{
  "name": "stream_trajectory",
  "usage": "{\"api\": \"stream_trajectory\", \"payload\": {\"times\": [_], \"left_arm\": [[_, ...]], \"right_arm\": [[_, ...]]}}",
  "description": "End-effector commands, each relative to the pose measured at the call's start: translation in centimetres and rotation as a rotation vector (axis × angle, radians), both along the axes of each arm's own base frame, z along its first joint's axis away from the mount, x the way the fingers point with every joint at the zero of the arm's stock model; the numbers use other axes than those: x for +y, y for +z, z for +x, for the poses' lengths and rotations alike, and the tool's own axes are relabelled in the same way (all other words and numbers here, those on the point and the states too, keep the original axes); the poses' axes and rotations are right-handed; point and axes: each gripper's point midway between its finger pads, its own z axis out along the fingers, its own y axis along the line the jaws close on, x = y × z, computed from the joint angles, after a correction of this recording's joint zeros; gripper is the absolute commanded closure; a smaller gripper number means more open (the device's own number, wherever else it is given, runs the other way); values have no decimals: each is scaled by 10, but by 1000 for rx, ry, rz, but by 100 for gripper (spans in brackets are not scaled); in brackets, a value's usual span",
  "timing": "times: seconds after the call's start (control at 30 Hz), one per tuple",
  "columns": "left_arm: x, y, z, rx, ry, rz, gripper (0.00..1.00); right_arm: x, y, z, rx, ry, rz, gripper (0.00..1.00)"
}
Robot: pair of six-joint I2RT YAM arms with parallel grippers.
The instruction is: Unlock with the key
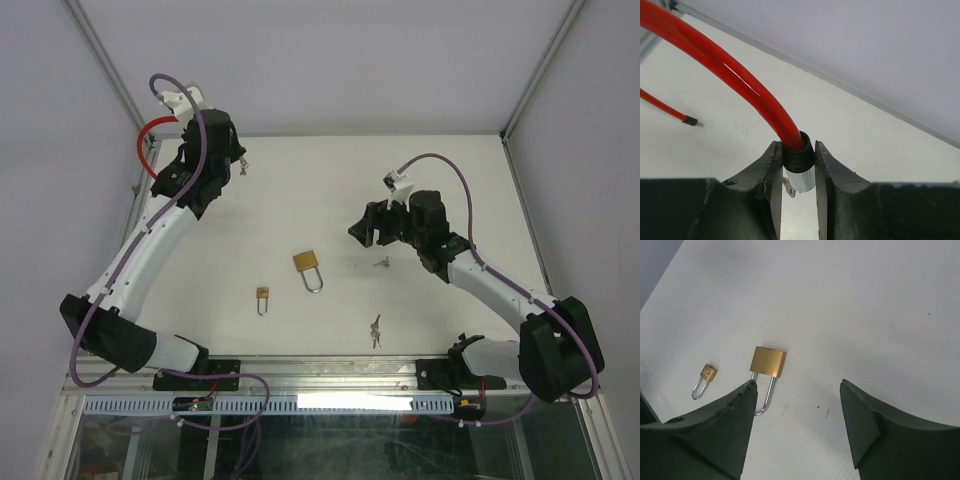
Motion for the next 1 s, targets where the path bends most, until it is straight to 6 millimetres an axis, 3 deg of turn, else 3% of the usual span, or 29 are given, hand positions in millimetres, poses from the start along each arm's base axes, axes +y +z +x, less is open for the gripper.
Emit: {"api": "stream_trajectory", "payload": {"times": [0.0, 0.1, 0.17, 0.33, 0.47, 0.73, 0.97], "left_arm": [[25, -13, -7, 196, 42, 234, 100], [22, -39, -7, 329, 21, 310, 100], [12, -68, -4, 412, -37, 328, 100], [-24, -126, 3, 539, -139, 347, 100], [-62, -160, 12, 578, -232, 308, 100], [-126, -211, 36, 609, -350, 157, 100], [-177, -237, 44, 610, -452, -2, 100]], "right_arm": [[-2, 16, 3, -64, -16, 13, 30], [-4, 13, 2, -64, -20, 6, 30], [-5, 11, 1, -62, -24, 6, 30], [-5, 6, 0, -47, -27, 10, 30], [-8, 4, -1, -43, -39, 1, 30], [-16, -6, -5, -25, -64, -26, 29], [-17, -13, -9, -6, -66, -27, 29]]}}
